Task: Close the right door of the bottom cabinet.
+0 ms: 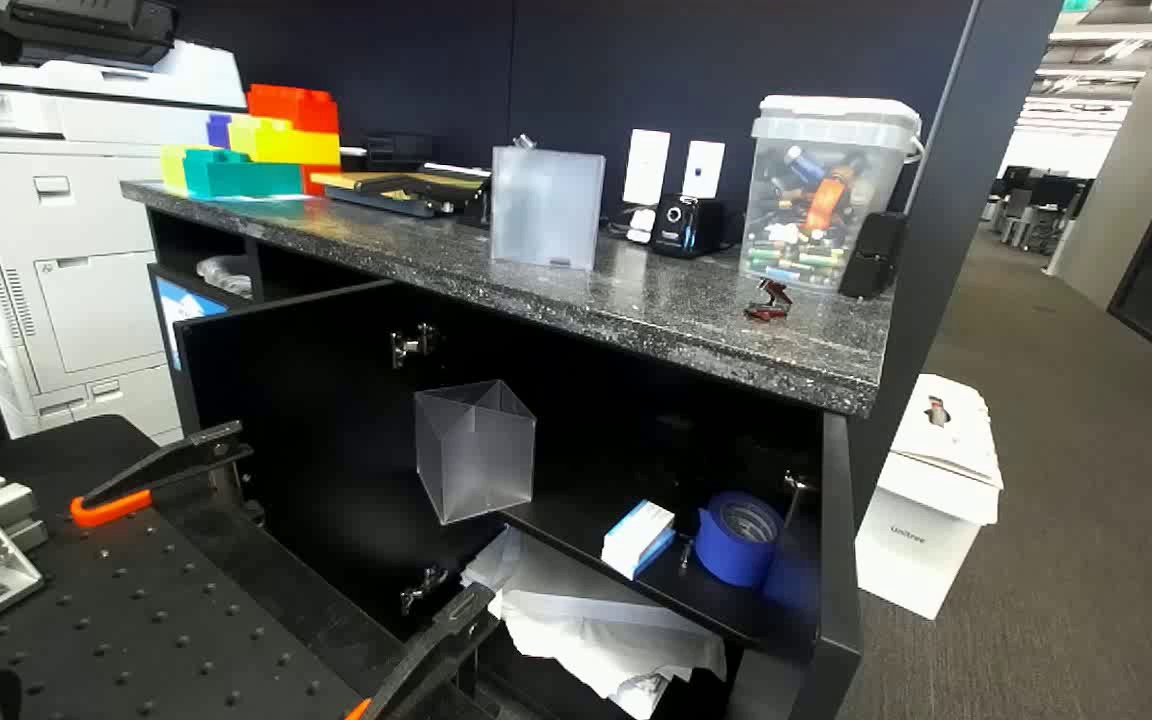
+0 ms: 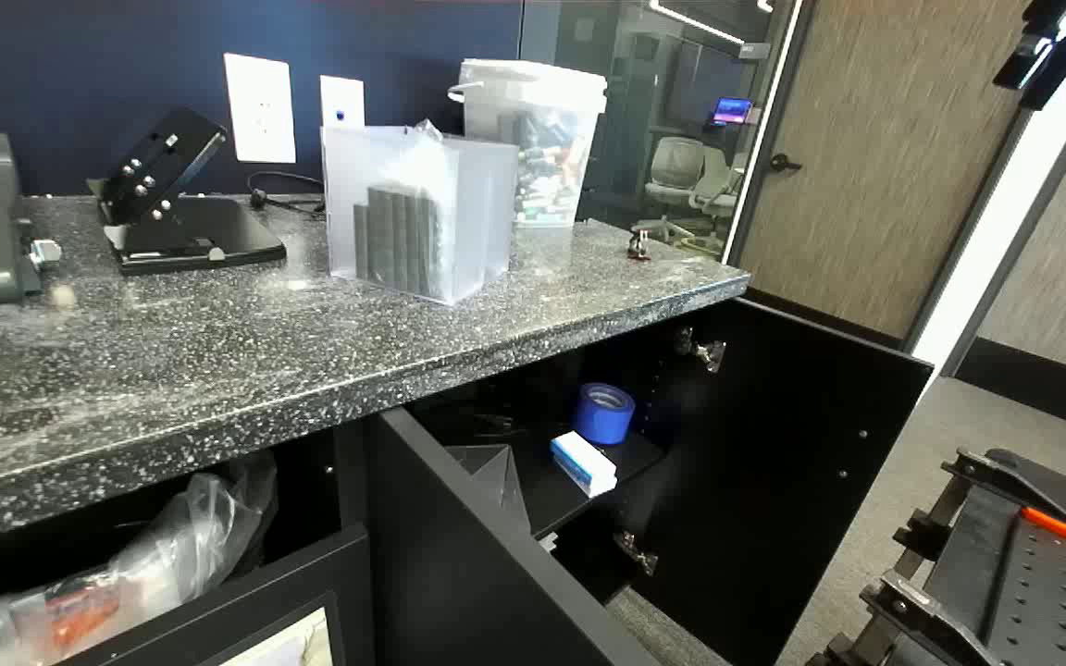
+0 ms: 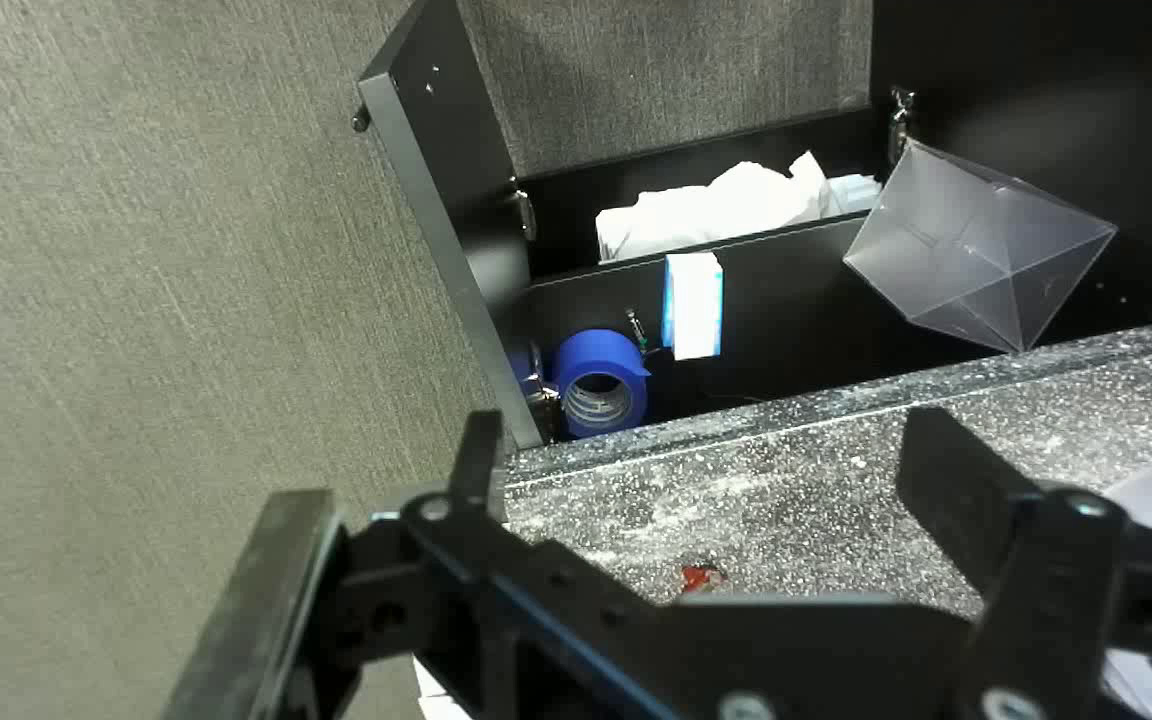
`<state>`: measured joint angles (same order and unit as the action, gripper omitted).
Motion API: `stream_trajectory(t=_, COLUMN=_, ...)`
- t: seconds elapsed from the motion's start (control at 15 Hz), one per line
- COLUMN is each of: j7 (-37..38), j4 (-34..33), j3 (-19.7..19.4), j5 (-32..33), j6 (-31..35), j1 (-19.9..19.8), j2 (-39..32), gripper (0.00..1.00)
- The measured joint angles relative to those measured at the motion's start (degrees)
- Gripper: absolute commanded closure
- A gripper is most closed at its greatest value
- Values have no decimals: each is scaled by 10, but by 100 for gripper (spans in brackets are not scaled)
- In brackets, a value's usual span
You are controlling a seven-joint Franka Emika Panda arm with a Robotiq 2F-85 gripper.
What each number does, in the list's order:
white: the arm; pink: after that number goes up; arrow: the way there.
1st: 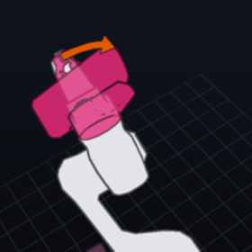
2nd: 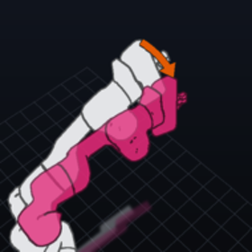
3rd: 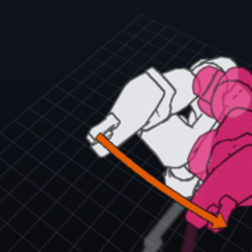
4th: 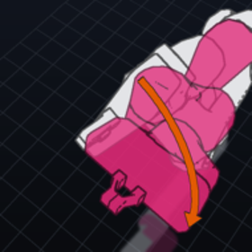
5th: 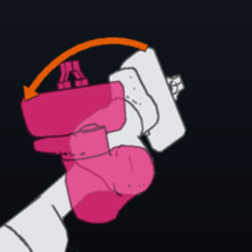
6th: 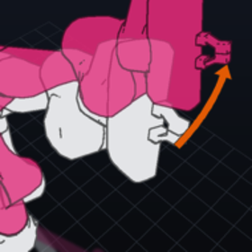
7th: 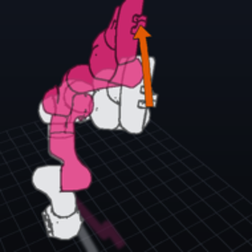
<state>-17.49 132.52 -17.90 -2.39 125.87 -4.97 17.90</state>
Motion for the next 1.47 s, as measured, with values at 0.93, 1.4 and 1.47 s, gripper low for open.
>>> stream_trajectory(t=0.93, j7=-3, j4=-39, j3=-10, j5=0, j6=15, j1=-34, j2=-86, gripper=0)
stream_trajectory(t=1.4, j7=-6, j4=-142, j3=-10, j5=0, j6=80, j1=-100, j2=-331, gripper=0)
stream_trajectory(t=1.47, j7=-5, j4=-163, j3=-7, j5=1, j6=83, j1=-108, j2=-370, gripper=0)
